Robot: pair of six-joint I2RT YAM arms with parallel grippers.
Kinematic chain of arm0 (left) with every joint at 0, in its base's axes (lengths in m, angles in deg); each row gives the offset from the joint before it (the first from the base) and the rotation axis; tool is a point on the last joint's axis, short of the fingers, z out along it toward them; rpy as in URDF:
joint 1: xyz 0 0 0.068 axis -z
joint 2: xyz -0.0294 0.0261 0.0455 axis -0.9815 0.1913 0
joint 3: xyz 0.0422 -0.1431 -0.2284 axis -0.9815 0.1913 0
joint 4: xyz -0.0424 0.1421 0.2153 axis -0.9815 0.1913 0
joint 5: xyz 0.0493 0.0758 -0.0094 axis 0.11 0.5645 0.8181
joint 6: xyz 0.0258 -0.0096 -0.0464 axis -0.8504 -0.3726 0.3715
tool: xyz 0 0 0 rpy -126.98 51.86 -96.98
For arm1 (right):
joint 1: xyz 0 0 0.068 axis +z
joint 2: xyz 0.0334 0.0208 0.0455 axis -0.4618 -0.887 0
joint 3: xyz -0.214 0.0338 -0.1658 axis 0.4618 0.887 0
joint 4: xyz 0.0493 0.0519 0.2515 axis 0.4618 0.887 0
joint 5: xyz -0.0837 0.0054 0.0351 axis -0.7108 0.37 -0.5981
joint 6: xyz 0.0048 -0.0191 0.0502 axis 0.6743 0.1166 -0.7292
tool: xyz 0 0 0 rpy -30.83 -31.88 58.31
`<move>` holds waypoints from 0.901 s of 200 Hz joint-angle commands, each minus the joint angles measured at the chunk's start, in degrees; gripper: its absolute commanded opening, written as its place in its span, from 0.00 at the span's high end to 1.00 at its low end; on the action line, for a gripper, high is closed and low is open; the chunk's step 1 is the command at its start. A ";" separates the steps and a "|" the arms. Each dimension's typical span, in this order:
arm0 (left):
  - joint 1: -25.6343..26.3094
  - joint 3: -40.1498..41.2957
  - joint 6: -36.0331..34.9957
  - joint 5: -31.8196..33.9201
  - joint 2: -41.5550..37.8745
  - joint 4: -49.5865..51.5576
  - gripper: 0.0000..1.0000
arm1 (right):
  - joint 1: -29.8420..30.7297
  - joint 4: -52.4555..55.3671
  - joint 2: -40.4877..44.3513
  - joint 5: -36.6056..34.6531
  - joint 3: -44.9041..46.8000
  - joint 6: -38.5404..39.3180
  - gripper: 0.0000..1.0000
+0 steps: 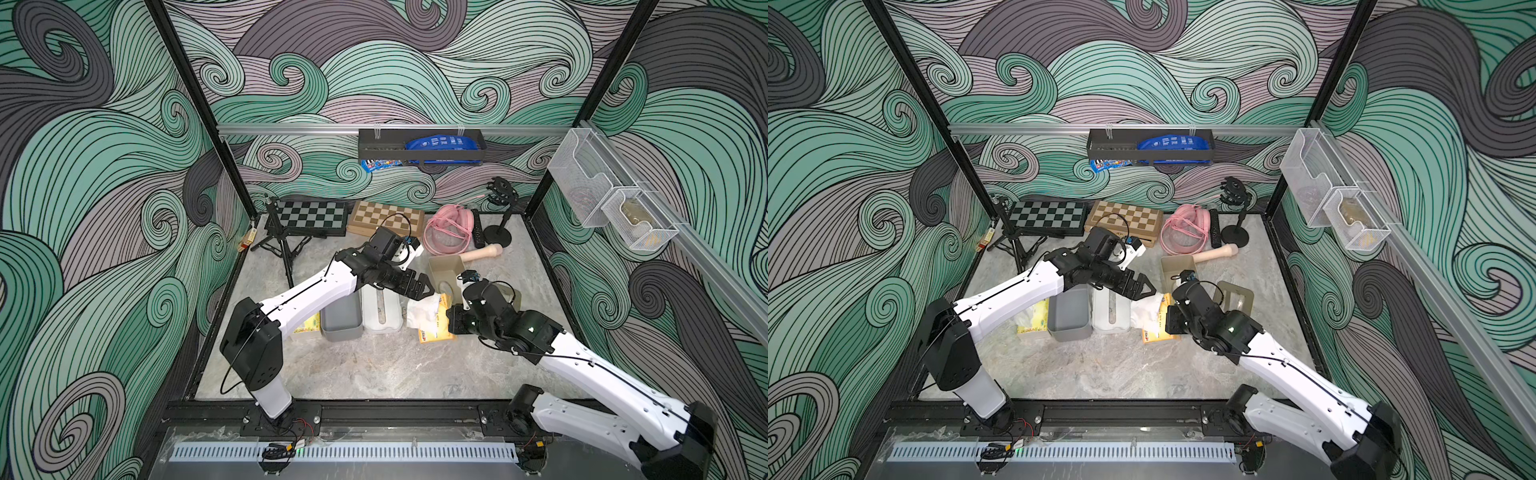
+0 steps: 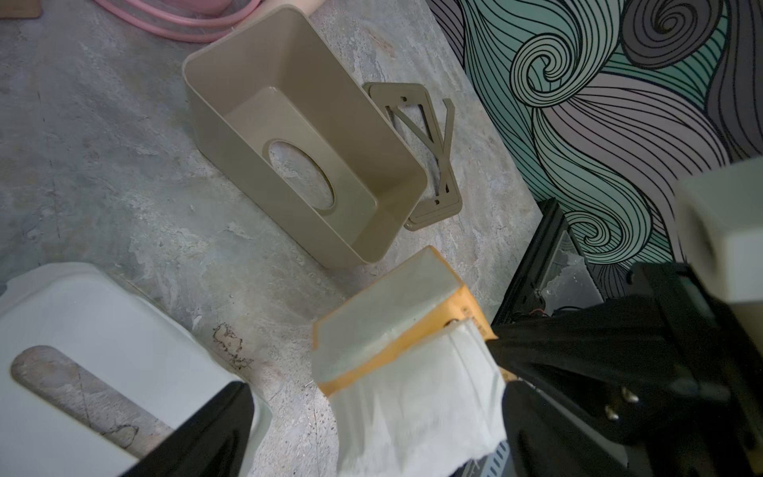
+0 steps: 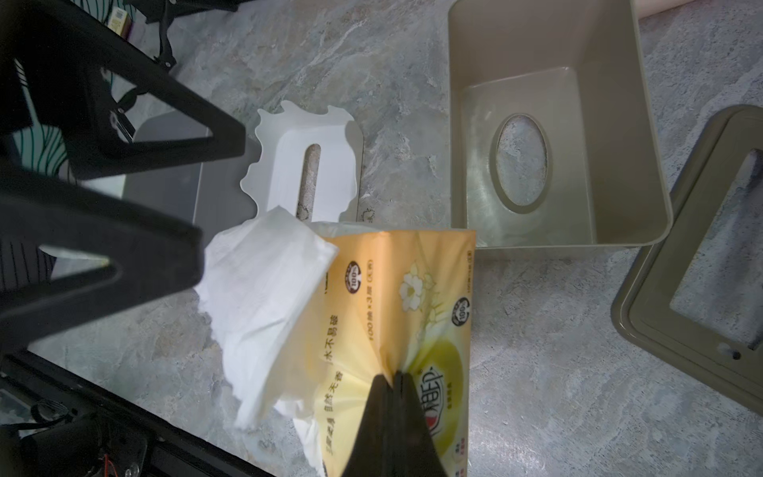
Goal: Put the tissue paper into the tissue box
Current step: Pick up the paper towel from the center of the board, then place the paper towel at the center of the board.
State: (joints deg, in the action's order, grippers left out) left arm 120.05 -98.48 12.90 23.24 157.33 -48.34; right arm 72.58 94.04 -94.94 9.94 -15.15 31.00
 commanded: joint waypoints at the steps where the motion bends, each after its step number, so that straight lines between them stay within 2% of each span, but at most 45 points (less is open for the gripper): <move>1: -1.03 -2.07 2.10 -3.12 2.29 4.18 0.05 | 2.82 2.36 -0.42 -9.43 -0.87 0.96 1.00; 39: -3.01 3.57 4.52 -6.72 0.70 0.42 0.07 | 3.38 2.71 1.53 -17.80 -1.26 2.05 1.00; 73: -3.65 6.46 4.58 -5.95 -0.03 -0.10 0.07 | 4.95 5.42 -2.24 -18.57 -2.96 5.19 1.00; 134: -4.25 12.03 3.60 -6.01 -1.01 -0.45 0.10 | 13.64 15.33 -9.56 -22.14 -4.63 -3.43 1.00; 180: -3.63 14.20 0.81 -0.21 -0.62 2.20 0.16 | 17.20 18.69 -16.91 -25.74 -6.96 -10.45 1.00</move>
State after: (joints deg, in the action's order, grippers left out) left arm 116.23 -84.58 16.16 19.42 158.05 -48.25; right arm 88.08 109.03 -110.13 -11.28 -19.45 26.49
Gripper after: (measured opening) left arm 0.843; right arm 0.041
